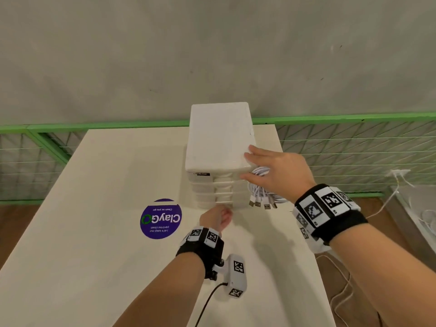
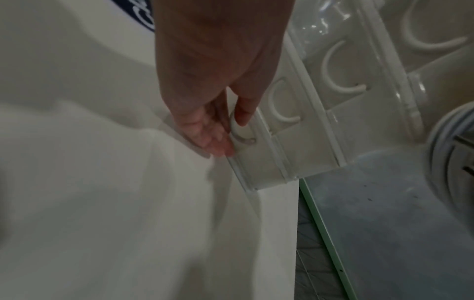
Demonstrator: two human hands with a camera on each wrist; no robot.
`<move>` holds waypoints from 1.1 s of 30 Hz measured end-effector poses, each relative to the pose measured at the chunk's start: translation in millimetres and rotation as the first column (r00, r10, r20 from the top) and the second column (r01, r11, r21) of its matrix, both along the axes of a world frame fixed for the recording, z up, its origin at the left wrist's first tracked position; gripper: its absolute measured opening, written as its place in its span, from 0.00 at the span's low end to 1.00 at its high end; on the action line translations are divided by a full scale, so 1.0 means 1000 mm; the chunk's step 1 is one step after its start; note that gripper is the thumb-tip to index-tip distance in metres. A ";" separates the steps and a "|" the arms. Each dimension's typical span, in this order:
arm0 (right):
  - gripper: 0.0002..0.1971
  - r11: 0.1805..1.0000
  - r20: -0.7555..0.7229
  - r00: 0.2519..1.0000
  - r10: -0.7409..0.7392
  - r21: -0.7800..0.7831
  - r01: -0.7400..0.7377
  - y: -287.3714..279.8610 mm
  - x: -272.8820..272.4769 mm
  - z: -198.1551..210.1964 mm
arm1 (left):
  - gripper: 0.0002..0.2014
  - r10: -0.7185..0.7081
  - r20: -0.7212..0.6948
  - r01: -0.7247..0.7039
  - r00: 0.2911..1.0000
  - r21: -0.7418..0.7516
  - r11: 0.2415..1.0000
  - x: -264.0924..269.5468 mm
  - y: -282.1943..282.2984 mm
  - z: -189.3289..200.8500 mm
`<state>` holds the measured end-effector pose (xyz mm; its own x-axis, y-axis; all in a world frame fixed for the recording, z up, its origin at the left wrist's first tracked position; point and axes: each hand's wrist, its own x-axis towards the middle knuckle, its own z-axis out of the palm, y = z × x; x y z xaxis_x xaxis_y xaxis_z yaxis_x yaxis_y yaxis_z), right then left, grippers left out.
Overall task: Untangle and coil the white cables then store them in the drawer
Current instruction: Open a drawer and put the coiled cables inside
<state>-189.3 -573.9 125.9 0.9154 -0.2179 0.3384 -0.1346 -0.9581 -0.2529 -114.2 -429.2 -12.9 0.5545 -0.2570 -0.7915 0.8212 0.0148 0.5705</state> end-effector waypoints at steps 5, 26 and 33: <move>0.21 0.985 0.031 0.997 -0.066 0.160 0.060 0.003 0.000 -0.004 | 0.15 0.039 0.027 -0.038 0.999 -0.036 0.999 -0.006 -0.001 -0.005; 0.22 0.927 -0.067 0.983 -0.171 0.327 0.183 0.016 -0.002 -0.004 | 0.07 -0.285 0.102 0.273 0.953 0.117 0.955 -0.058 0.053 -0.007; 0.23 0.921 -0.075 0.982 -0.176 0.339 0.191 0.019 -0.004 -0.003 | 0.11 -0.325 0.085 0.317 0.942 0.095 0.944 -0.071 0.063 0.001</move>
